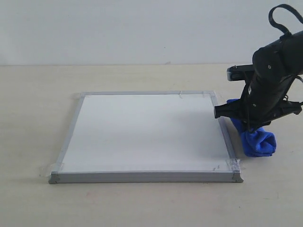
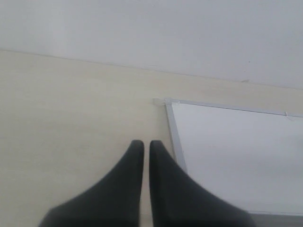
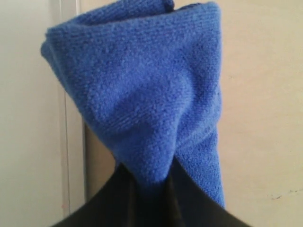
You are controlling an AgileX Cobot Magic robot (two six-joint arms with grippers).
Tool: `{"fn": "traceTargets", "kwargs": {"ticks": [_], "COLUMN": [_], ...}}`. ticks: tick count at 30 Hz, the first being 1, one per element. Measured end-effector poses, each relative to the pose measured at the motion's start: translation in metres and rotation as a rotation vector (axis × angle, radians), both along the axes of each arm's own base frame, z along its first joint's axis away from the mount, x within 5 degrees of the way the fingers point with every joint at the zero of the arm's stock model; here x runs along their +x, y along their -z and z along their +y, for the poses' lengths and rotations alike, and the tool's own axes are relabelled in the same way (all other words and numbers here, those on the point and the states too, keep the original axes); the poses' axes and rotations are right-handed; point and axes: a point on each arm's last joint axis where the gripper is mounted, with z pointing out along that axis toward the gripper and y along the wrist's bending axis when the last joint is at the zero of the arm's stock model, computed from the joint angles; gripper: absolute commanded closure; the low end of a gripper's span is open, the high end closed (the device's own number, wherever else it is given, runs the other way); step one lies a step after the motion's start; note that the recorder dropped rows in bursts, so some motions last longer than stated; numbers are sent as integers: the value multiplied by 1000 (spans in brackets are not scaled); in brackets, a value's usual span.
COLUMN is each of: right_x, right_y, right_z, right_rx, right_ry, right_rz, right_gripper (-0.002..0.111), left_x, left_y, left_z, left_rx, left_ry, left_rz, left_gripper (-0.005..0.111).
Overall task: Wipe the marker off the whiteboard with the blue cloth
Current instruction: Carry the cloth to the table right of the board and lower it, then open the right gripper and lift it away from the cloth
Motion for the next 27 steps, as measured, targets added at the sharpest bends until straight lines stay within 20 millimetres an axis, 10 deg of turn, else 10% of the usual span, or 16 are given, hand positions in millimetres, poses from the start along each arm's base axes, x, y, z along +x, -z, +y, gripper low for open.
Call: {"fn": "traceTargets", "kwargs": {"ticks": [17, 22, 27], "right_x": [3, 5, 5], "right_y": [18, 18, 18], "right_z": [2, 4, 4], "right_rx": [28, 57, 60], "right_ry": [25, 37, 37], "right_rz": [24, 5, 0], "right_gripper": [107, 51, 33], "left_x": [0, 0, 0], "left_y": [0, 0, 0], "left_z": [0, 0, 0], "left_rx": [0, 0, 0], "left_ry": [0, 0, 0], "left_rz": [0, 0, 0], "left_gripper": [102, 102, 102]}}
